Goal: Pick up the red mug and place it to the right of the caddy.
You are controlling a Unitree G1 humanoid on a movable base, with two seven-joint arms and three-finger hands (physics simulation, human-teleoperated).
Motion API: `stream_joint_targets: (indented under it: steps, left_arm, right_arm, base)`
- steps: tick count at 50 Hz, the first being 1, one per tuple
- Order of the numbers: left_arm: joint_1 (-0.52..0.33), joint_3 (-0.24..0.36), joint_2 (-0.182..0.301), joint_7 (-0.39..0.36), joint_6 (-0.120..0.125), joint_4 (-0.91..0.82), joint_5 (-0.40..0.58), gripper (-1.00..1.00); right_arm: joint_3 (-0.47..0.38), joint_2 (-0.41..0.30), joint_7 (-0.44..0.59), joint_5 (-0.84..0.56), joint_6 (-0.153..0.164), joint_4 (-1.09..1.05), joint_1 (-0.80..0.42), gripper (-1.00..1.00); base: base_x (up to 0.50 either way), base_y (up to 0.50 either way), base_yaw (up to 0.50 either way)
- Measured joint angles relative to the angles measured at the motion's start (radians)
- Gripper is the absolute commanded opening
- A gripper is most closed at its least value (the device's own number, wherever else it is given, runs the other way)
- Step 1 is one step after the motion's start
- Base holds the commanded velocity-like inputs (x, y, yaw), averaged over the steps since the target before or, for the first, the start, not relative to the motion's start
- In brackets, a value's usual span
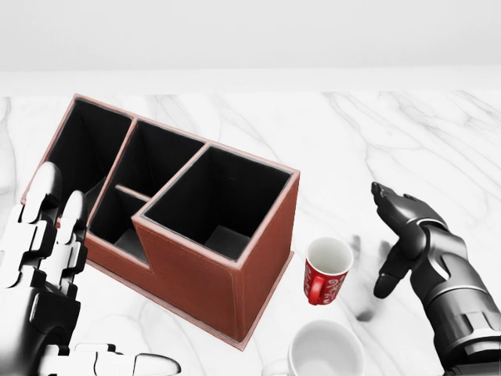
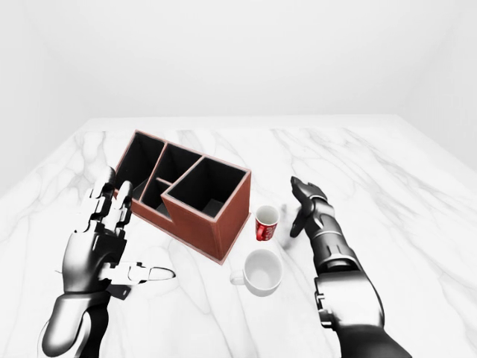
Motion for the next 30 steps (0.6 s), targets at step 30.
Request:
stream_joint_targets:
  steps: [30]
  left_arm:
    - [0.013,-0.011,0.002,0.005,0.000,-0.010,0.005,1.00]
  right_arm:
    - [-0.229,-0.016,0.526,0.108,0.000,-1.282,0.415,1.00]
  base:
    - [0.00,0.00,0.00]
